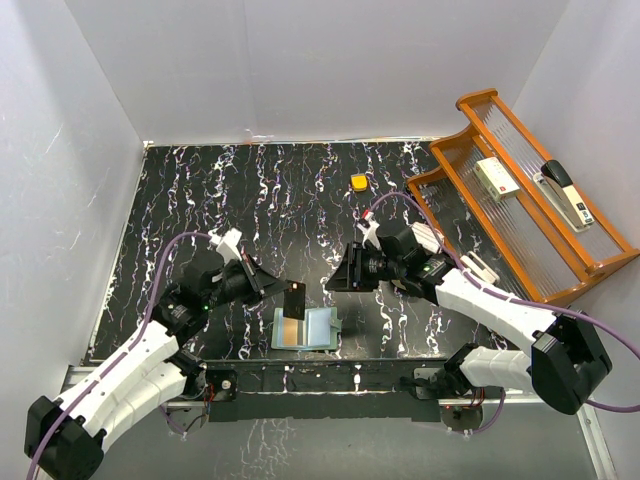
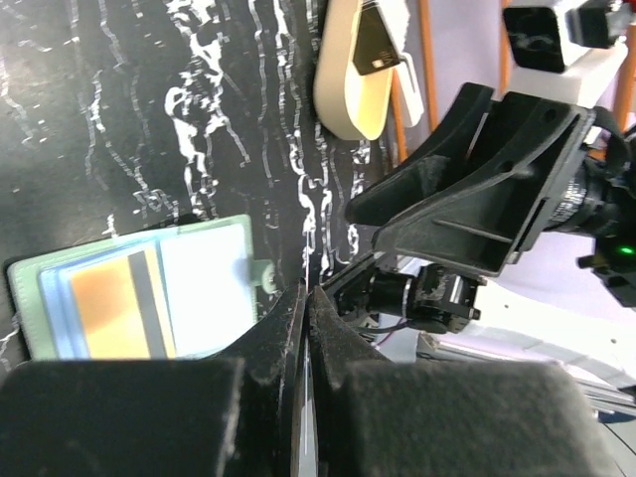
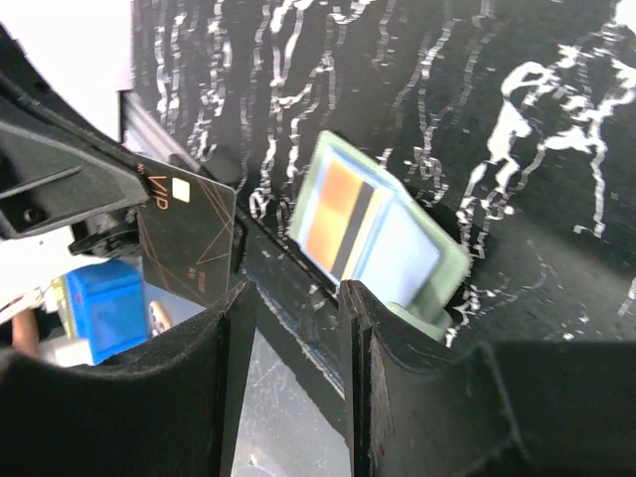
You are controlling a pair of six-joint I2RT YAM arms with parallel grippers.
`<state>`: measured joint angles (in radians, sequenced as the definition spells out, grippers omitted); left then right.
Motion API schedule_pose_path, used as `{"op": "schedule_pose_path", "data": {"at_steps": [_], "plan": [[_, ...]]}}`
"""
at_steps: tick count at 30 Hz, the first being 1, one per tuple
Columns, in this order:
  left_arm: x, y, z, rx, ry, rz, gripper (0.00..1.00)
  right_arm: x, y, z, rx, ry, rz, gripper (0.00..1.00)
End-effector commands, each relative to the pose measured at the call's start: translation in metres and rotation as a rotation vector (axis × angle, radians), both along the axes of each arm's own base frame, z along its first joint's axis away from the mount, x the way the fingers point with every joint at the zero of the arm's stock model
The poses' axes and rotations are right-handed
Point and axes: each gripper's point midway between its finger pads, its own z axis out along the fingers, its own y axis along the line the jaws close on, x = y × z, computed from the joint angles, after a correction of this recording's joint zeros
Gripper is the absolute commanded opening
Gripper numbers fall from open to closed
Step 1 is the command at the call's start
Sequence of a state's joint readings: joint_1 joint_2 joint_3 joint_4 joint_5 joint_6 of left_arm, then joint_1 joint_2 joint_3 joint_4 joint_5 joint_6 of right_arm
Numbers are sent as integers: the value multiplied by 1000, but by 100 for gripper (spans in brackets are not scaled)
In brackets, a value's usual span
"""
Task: Put the credit cards into the card holder
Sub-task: Pick up the credit card from the storage box, then insert the credit card into the card holder.
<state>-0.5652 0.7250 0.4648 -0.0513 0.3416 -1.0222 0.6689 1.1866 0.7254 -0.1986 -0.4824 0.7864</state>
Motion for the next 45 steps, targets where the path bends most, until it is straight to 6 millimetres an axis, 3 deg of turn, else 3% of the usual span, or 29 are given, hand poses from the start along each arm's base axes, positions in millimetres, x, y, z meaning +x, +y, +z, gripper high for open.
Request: {"op": "schedule_pose_path", "data": {"at_steps": [1, 8, 17, 26, 32, 45], "plan": [[-4, 8, -25, 71, 29, 7, 0, 8, -3, -8, -99, -22, -57, 36], [-7, 12, -46, 113, 64, 4, 0, -4, 7, -34, -230, -9, -44, 36], [-8, 5, -59, 100, 102, -28, 0, -12, 23, -46, -320, -35, 16, 30], [-11, -9, -67, 20, 160, -65, 0, -14, 18, -73, -452, -34, 57, 27], [-17, -7, -82, 31, 194, -70, 0, -19, 9, -96, -518, -20, 69, 25], [-24, -7, -104, -3, 211, -73, 0, -18, -1, -118, -579, -36, 76, 18]]}}
